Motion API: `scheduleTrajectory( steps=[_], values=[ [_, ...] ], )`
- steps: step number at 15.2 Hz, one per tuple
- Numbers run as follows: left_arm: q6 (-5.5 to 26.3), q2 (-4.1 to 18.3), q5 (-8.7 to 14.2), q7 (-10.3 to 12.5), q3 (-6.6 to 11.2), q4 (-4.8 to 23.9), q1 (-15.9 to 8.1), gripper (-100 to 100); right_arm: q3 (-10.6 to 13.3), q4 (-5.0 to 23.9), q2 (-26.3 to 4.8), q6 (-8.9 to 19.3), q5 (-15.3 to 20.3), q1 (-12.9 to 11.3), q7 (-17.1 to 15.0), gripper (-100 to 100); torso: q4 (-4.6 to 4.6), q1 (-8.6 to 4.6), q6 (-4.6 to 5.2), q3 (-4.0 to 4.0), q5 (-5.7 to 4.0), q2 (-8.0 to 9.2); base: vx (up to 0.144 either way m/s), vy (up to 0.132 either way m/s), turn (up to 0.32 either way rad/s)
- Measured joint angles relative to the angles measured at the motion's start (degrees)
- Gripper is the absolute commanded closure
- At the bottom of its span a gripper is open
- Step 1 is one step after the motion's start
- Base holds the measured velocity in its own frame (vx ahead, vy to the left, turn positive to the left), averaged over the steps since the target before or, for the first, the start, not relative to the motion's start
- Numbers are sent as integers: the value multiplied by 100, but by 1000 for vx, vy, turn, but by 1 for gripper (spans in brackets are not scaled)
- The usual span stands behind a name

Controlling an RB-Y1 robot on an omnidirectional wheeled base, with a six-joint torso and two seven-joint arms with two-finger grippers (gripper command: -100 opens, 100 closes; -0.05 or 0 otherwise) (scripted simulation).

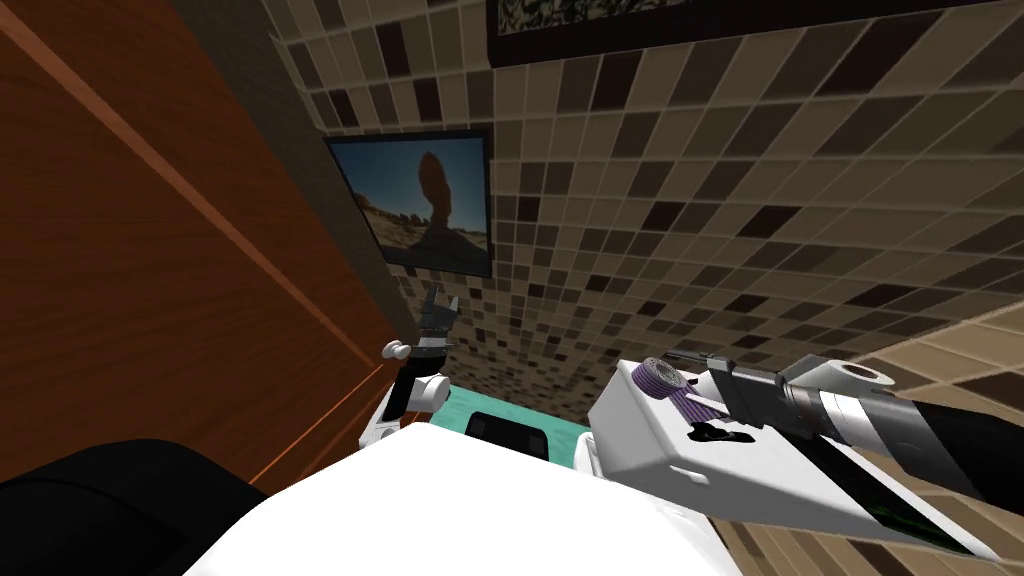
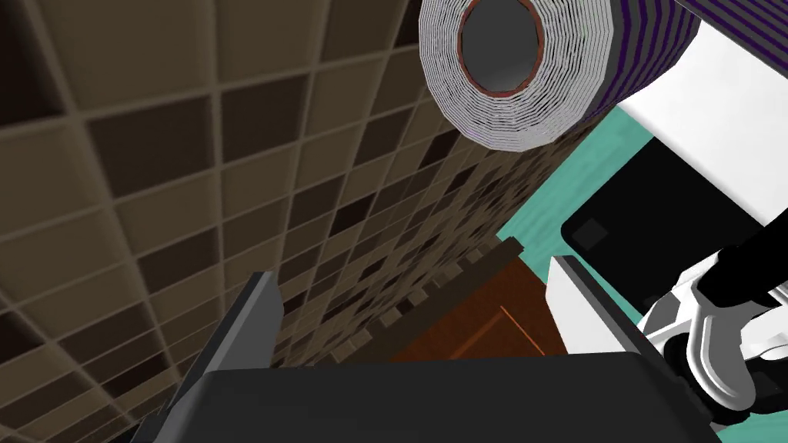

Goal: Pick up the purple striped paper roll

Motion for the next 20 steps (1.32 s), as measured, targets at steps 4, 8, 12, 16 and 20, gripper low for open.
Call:
scheduleTrajectory(
  steps=[4, 8, 12, 16, 20],
  values=[
    [0, 0, 0, 0, 0, 0, 0, 0, -197, 128, -291, -416, 470, 147, 160, -100, -1, 5, -1, -2, 1, -4, 42, 2, 158],
    [0, 0, 0, 0, 0, 0, 0, 0, -313, 338, -569, -881, 917, 298, 357, -100, -1, 14, -1, -3, 3, -4, 42, 22, 158],
    [0, -1, 0, 0, -1, 0, 0, 0, -377, 422, -714, -1352, 1360, 518, 500, -100, 0, 24, 1, 0, 4, 0, 35, 41, 139],
    [0, -1, 0, 0, 0, 0, 0, 0, -343, 475, -809, -1789, 1715, 717, 609, -100, -1, 26, 2, -2, 5, -3, 46, 43, 120],
    [0, 0, 0, 0, 0, 0, 1, 0, -272, 669, -939, -2172, 1913, 814, 763, -100, 0, 25, 4, -1, 6, -2, 46, 38, 88]
  ],
)
